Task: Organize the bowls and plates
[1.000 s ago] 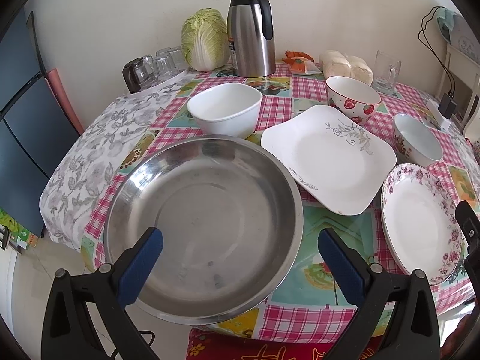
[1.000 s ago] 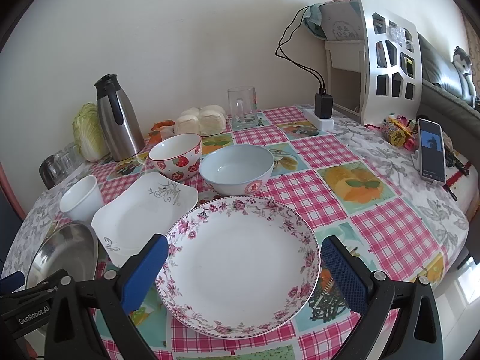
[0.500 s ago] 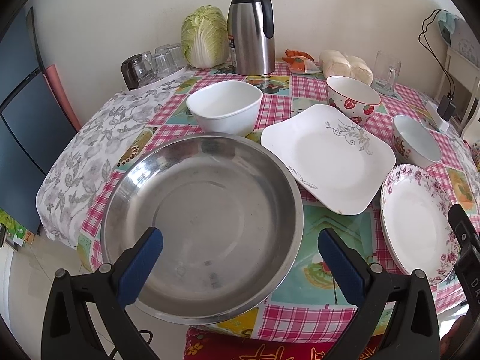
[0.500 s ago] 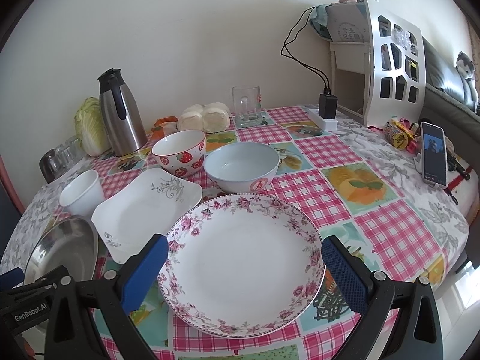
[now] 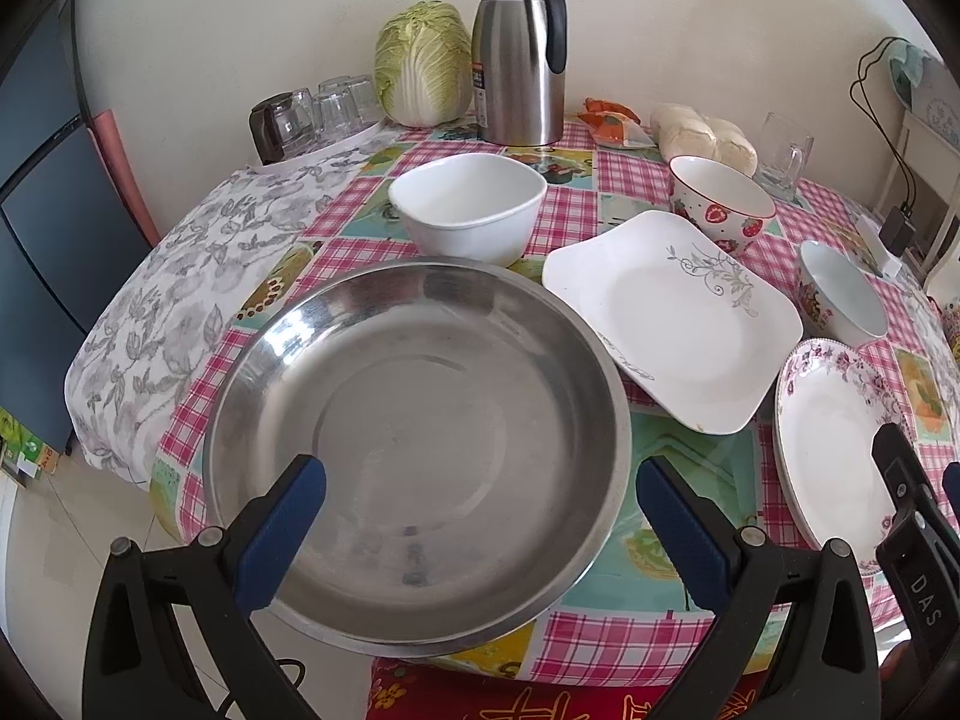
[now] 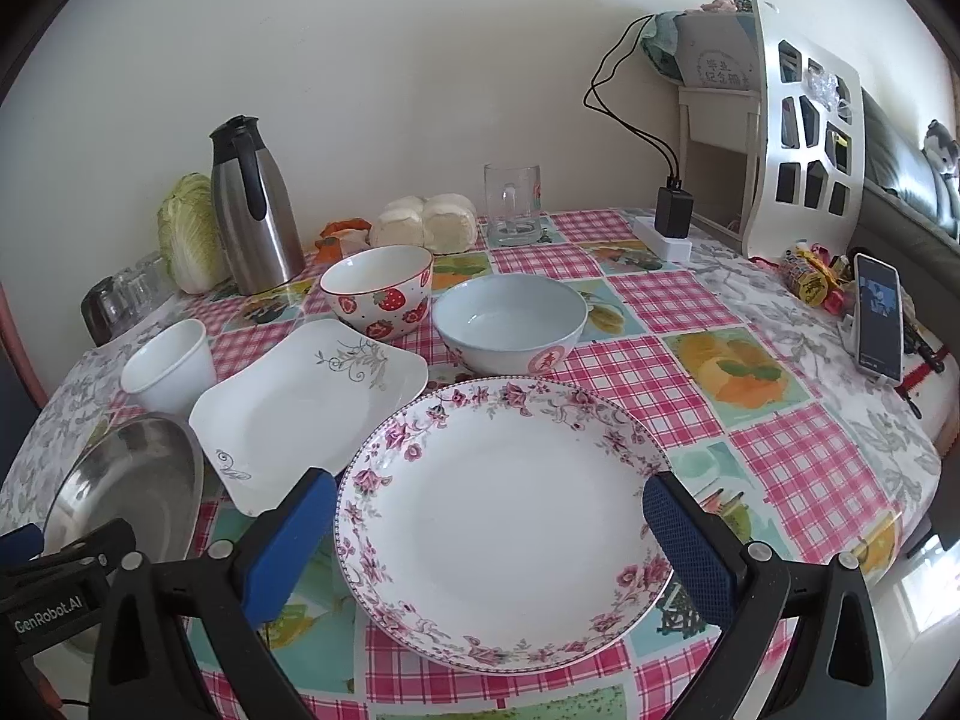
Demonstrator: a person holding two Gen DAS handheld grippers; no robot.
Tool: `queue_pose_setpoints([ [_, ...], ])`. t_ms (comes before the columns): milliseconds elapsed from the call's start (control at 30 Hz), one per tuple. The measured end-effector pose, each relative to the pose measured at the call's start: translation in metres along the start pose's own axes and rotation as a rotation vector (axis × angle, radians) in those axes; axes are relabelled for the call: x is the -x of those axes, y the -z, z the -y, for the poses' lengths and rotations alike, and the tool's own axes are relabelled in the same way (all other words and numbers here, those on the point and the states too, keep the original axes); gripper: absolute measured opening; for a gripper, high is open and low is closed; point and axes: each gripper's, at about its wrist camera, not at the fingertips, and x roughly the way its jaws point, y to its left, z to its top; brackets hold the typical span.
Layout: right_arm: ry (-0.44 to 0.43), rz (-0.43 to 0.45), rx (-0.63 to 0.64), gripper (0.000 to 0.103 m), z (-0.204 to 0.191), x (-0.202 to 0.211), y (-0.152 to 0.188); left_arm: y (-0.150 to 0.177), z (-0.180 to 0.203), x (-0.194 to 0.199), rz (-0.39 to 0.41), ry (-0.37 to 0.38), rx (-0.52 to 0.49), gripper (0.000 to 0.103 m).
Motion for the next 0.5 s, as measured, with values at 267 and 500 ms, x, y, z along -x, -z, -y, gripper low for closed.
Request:
queue_pose_setpoints([
  [267, -0.031, -0.009, 0.033, 0.103, -0.025, -0.003, 0.005, -0.001, -0.025, -0.004, 0.034, 0.003, 0.066, 0.103],
  [500, -0.088, -0.023, 0.056, 0.103, -0.051, -0.010, 0.010, -0.003, -0.061, -0.014, 0.054, -0.046, 0.142, 0.103],
])
